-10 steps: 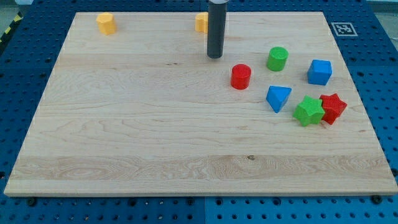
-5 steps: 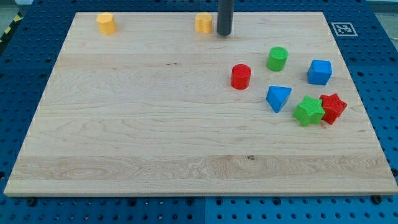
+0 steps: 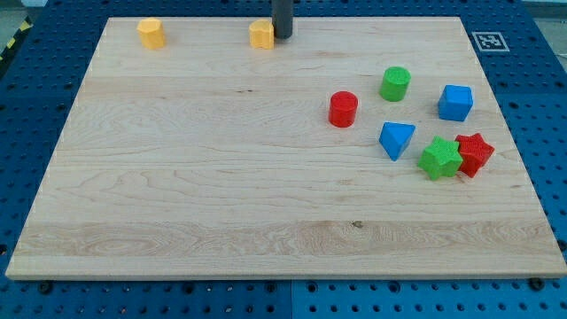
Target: Slide yellow heart slightly left and bit down
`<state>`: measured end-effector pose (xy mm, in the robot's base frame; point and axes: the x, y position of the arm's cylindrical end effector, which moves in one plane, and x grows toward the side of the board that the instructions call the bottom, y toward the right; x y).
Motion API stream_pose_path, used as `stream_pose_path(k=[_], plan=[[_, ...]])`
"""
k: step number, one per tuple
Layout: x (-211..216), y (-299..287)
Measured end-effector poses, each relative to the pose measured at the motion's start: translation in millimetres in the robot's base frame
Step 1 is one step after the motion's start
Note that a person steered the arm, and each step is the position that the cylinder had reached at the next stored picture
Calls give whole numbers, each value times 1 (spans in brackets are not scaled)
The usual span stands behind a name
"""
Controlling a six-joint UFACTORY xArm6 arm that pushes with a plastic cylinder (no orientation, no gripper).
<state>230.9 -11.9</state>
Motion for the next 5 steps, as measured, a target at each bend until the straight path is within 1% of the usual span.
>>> stream_pose_path(k=[2,3,4,5], plan=[[-12,-1],[-38,-11],[-38,-34],[-38,-42]])
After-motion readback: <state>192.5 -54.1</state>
